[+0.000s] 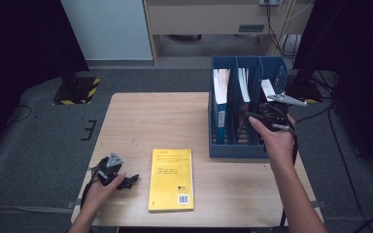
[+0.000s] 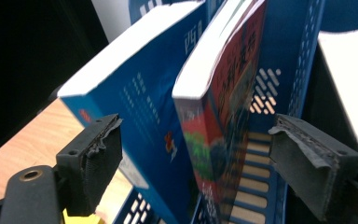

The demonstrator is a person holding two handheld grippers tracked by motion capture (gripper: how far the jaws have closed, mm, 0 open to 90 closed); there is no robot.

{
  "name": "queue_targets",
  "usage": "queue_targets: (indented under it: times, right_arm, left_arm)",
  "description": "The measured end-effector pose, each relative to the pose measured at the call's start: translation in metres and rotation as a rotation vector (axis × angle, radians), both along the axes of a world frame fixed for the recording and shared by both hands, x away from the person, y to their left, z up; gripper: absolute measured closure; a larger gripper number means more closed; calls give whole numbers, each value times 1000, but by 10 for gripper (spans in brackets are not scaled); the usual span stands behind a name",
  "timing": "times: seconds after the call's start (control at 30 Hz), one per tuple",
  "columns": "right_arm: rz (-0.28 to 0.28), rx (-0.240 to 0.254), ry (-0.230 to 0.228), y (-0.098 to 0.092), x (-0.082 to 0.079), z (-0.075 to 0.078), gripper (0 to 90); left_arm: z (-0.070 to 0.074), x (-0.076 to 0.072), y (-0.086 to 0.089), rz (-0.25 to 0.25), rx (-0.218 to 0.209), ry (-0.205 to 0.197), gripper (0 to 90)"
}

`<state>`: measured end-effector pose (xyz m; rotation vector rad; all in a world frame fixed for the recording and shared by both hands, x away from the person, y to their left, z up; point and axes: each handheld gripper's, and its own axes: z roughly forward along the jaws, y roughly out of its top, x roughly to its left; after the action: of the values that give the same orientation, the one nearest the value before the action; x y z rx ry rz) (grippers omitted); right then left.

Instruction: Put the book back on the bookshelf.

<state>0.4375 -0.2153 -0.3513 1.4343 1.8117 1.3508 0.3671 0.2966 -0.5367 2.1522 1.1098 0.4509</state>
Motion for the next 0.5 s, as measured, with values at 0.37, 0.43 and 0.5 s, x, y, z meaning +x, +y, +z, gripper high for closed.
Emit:
queue_targets:
  times: [0.37,0.43,0.5]
  right_arm:
    - [57,-18,9,7,-17,-21,134]
    - [73,-20,12,10,-21,-26,126]
    - [93,-9,17,14,-23,-31,118]
  left_arm:
    - [0,0,0,0,0,0,0]
    - [0,0,0,1,0,0,0]
    - [0,0,0,1,0,0,0]
